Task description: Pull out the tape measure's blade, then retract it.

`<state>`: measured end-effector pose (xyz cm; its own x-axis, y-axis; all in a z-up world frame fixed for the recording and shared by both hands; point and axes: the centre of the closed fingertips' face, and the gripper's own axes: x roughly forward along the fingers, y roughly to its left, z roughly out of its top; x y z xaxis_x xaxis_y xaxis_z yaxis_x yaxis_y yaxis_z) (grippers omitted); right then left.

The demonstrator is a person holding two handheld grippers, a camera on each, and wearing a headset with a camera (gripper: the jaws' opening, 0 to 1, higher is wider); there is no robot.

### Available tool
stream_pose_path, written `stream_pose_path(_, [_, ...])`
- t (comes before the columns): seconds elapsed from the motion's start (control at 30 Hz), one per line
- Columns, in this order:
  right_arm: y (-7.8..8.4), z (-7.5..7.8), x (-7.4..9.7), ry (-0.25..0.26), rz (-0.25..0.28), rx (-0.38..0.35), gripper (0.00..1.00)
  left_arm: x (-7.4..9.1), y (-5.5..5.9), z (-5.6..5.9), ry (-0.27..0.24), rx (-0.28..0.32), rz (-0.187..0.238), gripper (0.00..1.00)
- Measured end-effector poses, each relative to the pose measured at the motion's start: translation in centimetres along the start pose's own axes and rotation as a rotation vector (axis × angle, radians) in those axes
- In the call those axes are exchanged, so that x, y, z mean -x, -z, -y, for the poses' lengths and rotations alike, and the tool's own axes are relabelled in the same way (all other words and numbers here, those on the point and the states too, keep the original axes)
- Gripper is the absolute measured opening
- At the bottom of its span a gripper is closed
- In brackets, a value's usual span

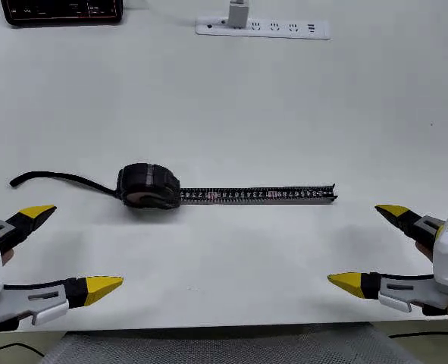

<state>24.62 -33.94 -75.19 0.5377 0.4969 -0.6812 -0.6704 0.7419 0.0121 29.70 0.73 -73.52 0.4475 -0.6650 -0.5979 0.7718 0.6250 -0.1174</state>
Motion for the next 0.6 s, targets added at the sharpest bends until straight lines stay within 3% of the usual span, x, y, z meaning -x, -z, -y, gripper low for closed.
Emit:
stream_pose_path(0.3, [0.0, -0.2, 0.1, -0.013, -0.003, -0.020, 0.99, 0.1, 0.0, 0.0, -0.013, 0.014, -0.001, 0.94])
stream_pose_path(0.6, [-0.7, -1.0, 0.2, -0.012, 0.024, -0.022, 0.97, 0.3, -0.1, 0.0, -0.014, 0.006, 0.005, 0.94])
